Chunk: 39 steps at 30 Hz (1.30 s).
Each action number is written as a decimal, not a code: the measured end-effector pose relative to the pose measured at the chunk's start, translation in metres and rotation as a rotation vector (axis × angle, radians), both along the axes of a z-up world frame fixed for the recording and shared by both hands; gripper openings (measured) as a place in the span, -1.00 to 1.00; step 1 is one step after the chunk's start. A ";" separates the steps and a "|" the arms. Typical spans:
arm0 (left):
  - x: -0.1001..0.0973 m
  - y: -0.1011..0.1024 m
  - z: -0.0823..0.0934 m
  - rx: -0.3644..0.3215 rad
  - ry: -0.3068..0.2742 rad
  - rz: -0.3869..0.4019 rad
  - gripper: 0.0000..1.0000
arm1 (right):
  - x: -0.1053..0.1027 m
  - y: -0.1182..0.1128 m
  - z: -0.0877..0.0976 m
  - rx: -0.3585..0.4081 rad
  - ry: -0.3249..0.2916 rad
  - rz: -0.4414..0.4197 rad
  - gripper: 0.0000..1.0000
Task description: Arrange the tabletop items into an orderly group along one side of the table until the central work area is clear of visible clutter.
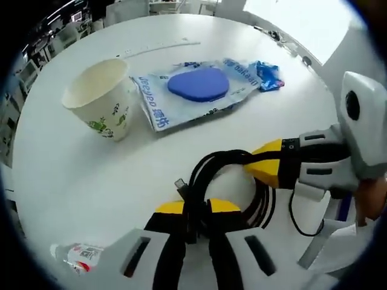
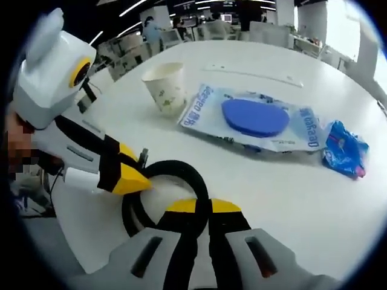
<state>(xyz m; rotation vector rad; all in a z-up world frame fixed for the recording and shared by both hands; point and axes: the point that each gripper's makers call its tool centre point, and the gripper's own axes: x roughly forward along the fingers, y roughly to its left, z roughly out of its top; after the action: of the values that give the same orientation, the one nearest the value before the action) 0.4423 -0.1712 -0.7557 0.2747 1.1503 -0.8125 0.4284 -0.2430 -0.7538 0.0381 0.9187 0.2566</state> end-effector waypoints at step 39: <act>-0.042 -0.179 0.089 -0.351 -0.102 -0.120 -0.81 | -0.042 -0.171 0.105 -0.142 -0.162 0.002 -0.96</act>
<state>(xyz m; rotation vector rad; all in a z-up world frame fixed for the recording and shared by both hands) 0.4000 -0.3506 -0.6662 0.0920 0.8832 -1.0775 0.3866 -0.4145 -0.6485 -0.1134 0.7739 0.1932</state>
